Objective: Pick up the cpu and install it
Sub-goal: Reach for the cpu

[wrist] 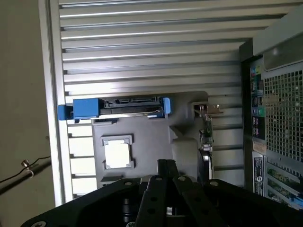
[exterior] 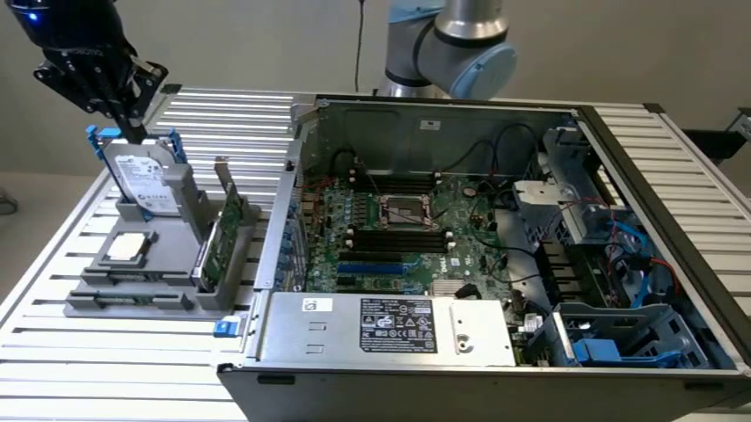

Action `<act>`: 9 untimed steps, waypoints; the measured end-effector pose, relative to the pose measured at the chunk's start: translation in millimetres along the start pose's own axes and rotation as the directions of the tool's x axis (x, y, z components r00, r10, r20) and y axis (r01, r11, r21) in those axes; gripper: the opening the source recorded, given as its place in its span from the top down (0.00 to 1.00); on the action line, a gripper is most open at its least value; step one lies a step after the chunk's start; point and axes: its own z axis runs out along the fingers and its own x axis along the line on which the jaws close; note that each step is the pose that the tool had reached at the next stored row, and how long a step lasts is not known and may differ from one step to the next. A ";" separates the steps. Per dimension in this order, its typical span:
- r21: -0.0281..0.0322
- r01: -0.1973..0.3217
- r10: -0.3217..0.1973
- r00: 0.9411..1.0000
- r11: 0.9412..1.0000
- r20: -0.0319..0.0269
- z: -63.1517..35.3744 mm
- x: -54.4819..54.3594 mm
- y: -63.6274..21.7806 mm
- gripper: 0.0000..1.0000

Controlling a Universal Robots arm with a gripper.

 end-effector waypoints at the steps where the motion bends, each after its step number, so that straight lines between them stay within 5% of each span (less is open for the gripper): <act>1: 0.000 0.000 0.000 1.000 1.000 0.000 1.0 4.5 -0.1 0.89; 9: 0.000 0.000 0.000 1.000 1.000 0.000 8.9 41.1 -1.3 0.89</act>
